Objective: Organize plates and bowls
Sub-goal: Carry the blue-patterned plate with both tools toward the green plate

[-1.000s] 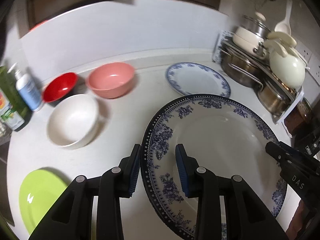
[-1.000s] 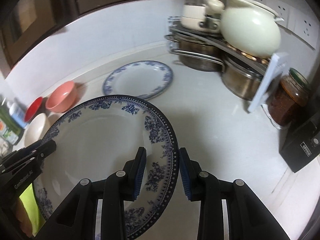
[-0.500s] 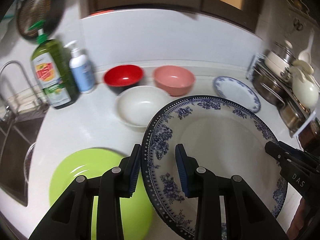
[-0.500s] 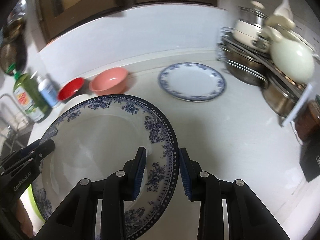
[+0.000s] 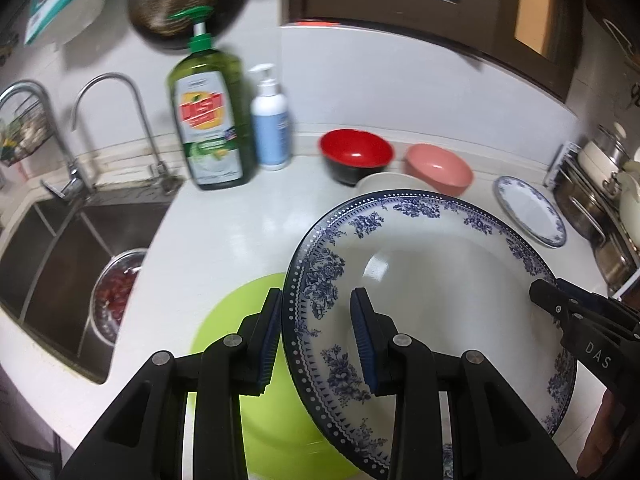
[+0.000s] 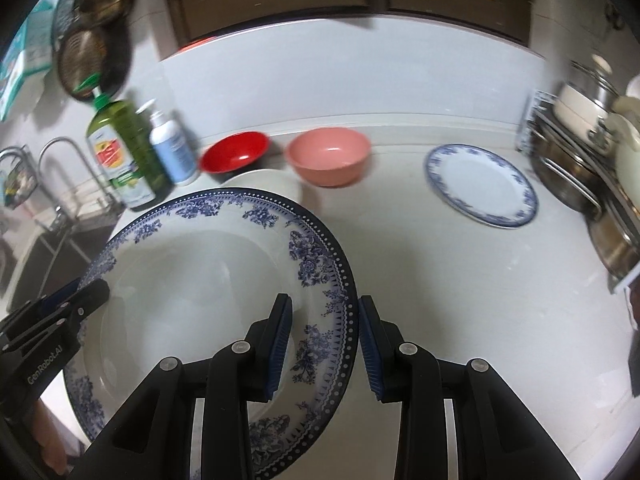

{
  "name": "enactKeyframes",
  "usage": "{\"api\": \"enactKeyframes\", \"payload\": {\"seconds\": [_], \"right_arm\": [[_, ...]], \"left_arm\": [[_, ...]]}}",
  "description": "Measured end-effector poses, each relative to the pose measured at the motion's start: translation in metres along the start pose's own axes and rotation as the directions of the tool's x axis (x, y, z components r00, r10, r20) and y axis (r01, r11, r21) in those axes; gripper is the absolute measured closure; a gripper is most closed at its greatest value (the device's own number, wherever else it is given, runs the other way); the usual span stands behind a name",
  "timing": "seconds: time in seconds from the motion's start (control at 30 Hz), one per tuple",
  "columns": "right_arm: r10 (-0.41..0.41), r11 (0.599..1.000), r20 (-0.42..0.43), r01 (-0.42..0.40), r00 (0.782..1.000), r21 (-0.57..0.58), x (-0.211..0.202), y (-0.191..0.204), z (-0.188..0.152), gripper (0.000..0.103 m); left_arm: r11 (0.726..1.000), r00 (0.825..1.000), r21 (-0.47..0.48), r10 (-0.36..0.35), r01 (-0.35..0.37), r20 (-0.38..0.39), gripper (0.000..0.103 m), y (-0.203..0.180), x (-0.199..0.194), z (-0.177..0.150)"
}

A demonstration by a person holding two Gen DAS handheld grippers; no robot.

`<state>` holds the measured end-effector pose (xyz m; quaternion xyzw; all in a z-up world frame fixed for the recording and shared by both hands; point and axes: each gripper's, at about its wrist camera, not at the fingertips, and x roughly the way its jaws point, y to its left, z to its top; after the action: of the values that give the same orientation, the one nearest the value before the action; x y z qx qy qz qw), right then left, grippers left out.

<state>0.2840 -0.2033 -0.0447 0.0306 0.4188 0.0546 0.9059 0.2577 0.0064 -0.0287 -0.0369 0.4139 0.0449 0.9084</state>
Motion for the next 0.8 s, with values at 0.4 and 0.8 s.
{"api": "enactKeyframes", "payload": {"seconds": [0.4,0.8], "right_arm": [[0.046,0.995,-0.038,-0.050,0.998,-0.085,0.013,0.066,-0.007,0.069],[0.060,0.994,-0.116,-0.070,0.991,-0.086,0.049,0.099,-0.026,0.069]], "left_arm": [[0.997,0.998,-0.055,0.048,-0.050,-0.045,0.069,0.059,0.003,-0.018],[0.996,0.989,-0.049,0.071,-0.078,-0.132,0.069,0.087,0.037,-0.035]]}}
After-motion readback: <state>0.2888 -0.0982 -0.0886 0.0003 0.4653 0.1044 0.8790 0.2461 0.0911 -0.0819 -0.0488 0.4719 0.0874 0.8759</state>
